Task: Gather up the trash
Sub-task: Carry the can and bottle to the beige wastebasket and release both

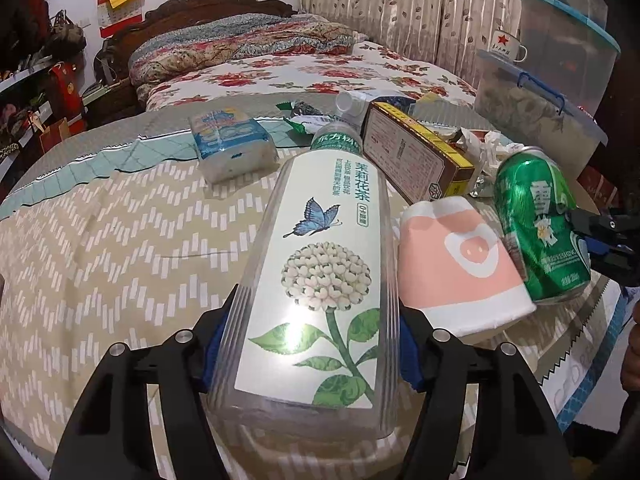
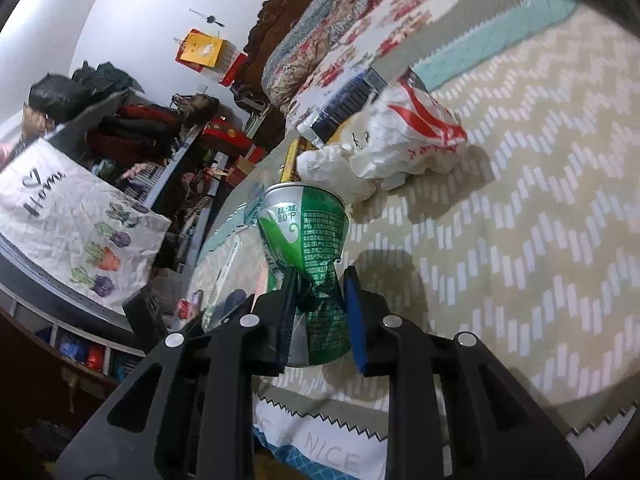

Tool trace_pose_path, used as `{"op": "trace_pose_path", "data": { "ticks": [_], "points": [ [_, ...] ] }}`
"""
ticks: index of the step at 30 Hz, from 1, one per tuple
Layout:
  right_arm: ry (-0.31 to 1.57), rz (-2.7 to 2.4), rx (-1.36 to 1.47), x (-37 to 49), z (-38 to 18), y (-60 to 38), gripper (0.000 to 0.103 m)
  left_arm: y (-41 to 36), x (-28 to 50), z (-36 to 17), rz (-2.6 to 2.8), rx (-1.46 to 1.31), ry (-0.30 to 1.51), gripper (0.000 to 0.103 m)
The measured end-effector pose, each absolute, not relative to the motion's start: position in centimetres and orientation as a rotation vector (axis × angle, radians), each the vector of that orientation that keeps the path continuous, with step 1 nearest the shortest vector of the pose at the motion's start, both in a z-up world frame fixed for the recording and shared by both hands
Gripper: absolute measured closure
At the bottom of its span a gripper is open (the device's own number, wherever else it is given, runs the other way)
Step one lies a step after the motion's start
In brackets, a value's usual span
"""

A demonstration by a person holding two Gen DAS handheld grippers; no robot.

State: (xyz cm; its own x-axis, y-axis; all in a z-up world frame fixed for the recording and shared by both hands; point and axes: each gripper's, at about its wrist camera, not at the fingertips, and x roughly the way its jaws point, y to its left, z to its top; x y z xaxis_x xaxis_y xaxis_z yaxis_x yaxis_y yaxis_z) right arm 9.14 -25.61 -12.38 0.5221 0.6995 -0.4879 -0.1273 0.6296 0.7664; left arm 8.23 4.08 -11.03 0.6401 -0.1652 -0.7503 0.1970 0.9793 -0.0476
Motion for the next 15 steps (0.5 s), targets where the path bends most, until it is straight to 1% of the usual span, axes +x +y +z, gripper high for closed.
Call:
{"op": "trace_pose_path", "data": {
  "ticks": [3,6,12,13,15],
  "points": [
    [0.859,0.523,0.702,8.1,-11.4,-26.0,0.081,4.3,7.9,-10.8,-0.206,0.035,0.842,0.042],
    [0.835,0.483,0.689,7.4,-10.8,-26.8,0.086,4.7,7.5,-10.4,-0.206,0.026,0.832,0.042],
    [0.864,0.486,0.655,5.9,-11.0,-27.5,0.085,5.6,6.9,-10.2,-0.217,0.01,0.842,0.042],
    [0.868,0.488,0.649,5.8,-11.1,-27.5,0.083,5.7,6.9,-10.3,-0.221,0.006,0.849,0.042],
    [0.876,0.471,0.614,5.4,-11.0,-27.4,0.082,5.7,6.8,-10.5,-0.224,0.004,0.86,0.042]
  ]
}}
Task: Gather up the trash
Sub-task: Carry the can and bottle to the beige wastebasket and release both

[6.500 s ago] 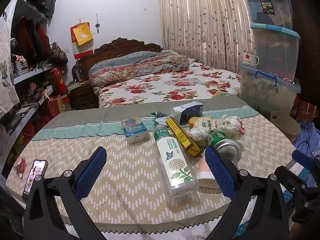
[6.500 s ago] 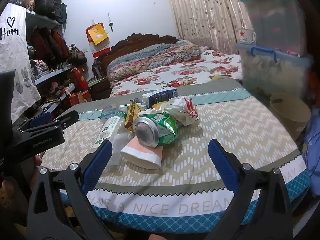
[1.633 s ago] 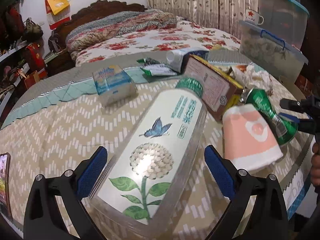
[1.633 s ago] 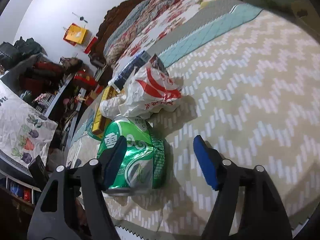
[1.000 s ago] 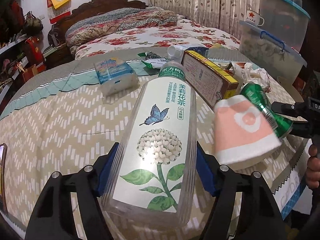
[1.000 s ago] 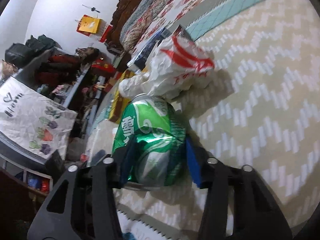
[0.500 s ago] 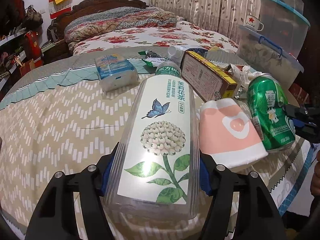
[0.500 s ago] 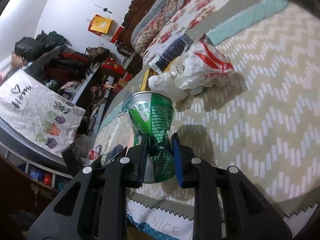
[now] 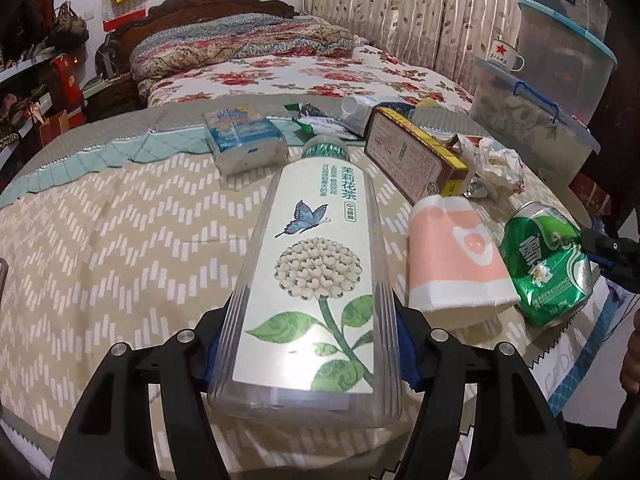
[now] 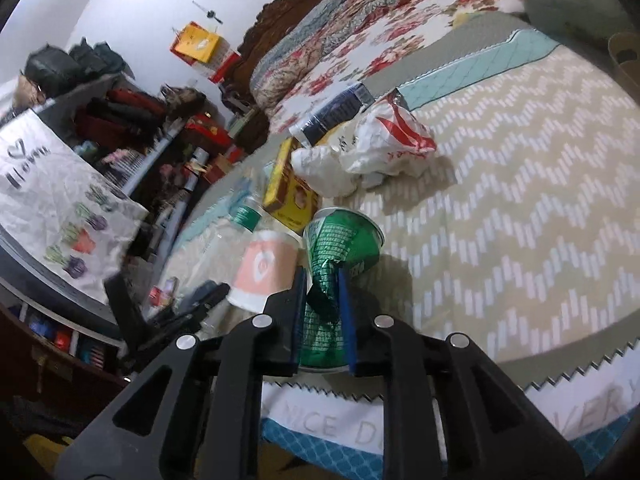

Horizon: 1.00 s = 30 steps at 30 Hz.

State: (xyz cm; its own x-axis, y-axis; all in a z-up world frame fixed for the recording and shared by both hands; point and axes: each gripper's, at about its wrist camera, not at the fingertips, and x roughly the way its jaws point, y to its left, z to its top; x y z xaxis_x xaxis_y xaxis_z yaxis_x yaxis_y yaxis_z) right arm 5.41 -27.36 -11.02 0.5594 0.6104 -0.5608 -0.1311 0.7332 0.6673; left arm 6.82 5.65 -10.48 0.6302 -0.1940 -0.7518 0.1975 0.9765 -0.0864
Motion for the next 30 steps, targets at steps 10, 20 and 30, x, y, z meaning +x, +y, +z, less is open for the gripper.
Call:
{"op": "trace_pose_path", "data": {
  "ticks": [10,20,30],
  "points": [
    [0.979,0.453,0.387,6.0,-10.1,-25.2,0.057,4.6,6.8,-9.7,-0.248,0.051,0.849,0.042],
    [1.122,0.579,0.563,9.5,-14.4,-25.5,0.063,4.7,8.3,-10.5,-0.249,0.031,0.902,0.045],
    [0.971,0.633,0.888,7.0,-15.5,-31.3,0.08,8.7,5.6,-5.5,-0.296,-0.159,0.763,0.046]
  ]
}}
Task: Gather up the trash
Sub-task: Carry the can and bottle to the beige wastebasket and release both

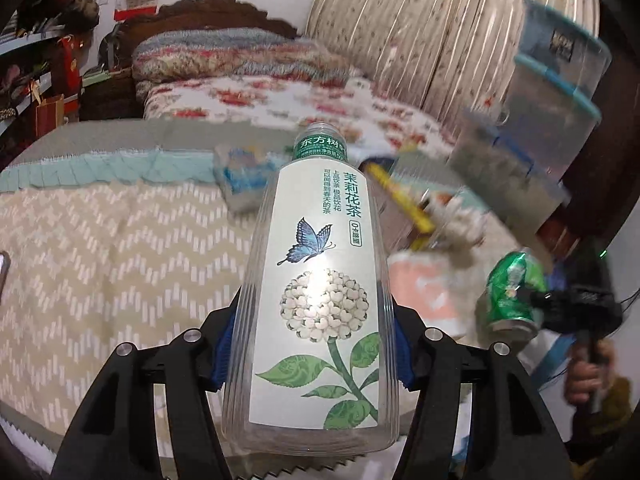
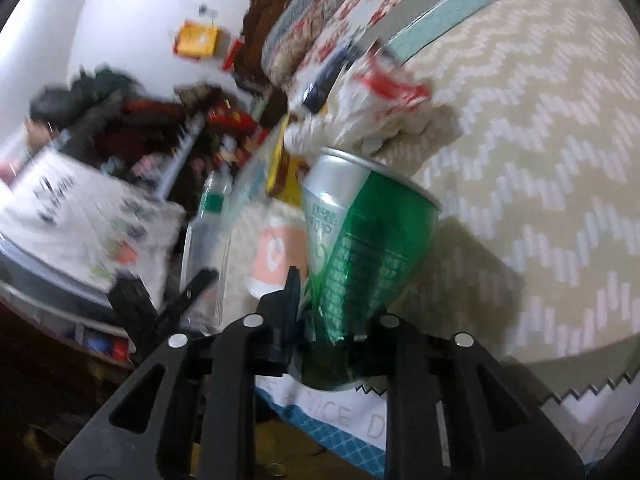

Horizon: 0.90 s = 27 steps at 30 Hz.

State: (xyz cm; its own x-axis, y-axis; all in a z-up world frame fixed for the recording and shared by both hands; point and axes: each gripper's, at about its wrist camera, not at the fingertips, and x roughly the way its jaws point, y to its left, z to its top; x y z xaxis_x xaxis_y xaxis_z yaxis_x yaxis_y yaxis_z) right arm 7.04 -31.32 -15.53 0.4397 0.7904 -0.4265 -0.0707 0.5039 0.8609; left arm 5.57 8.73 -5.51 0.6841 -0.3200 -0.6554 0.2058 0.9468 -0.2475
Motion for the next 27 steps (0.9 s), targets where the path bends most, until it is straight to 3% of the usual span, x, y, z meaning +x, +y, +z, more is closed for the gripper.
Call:
{"op": "trace_pose_path", "data": {
  "ticks": [7,14,27],
  "points": [
    [0.863,0.578,0.97,5.9,-16.2,-36.5,0.08,1.4,7.5,-2.1,-0.475,-0.07,0.766,0.046],
    [0.721,0.383,0.956,3.4,-14.9,-45.4,0.08,-14.3,12.2,-1.0,-0.814,0.062,0.823,0.046],
    [0.582,-0.041,0.913,4.3,-13.9,-63.8,0.08,-42.1,21.9,-6.1,-1.041,0.335,1.062,0.044]
  ]
}}
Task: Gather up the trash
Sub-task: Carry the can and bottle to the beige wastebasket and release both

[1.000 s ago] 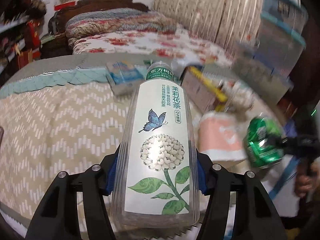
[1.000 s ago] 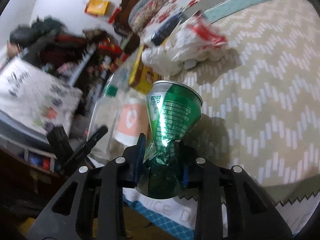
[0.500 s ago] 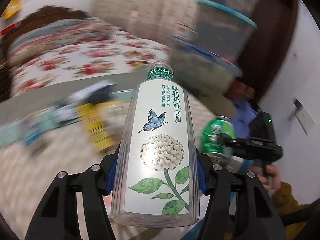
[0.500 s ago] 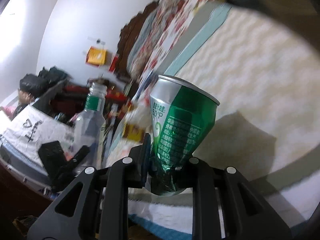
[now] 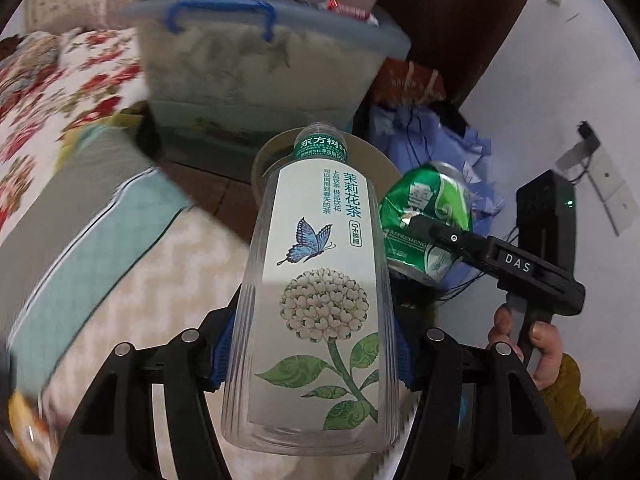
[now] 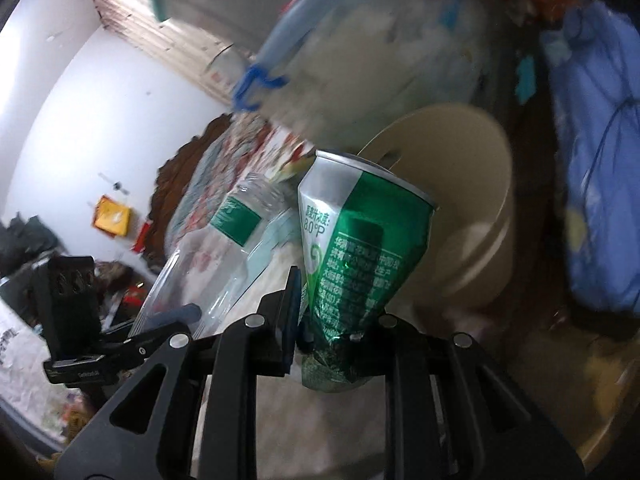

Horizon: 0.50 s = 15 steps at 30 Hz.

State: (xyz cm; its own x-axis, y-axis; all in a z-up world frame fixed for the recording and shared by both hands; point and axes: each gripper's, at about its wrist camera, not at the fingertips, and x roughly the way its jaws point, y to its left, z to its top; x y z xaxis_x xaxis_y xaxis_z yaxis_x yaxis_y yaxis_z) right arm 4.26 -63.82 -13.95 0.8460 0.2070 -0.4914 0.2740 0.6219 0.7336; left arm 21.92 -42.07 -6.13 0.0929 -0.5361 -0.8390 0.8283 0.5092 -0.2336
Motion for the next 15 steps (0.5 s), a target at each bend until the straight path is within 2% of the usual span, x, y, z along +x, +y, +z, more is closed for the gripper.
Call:
{"op": "trace_pose_path", "data": {
  "ticks": [5,6,7,8,15],
  "points": [
    [0.624,-0.116,0.852,7.3,-14.5,-65.7,0.075,-48.6,23.8,-8.1,-1.034,0.381,1.107,0.04],
    [0.636,-0.131,0.85,7.8,-14.9,-66.0,0.068,-49.7,24.3,-8.5,-1.027,0.382,1.111,0.031],
    [0.64,-0.14,0.854,8.3,-15.2,-66.6,0.044,-50.4,24.7,-8.7,-1.018,0.379,1.106,0.028],
    [0.635,-0.16,0.862,8.7,-15.8,-67.4,0.028,-50.8,24.9,-8.7,-1.012,0.373,1.098,0.028],
    [0.568,-0.208,0.797,8.0,-14.5,-66.4,0.028,-47.4,23.5,-4.6,-1.027,0.289,1.005,0.028]
  ]
}}
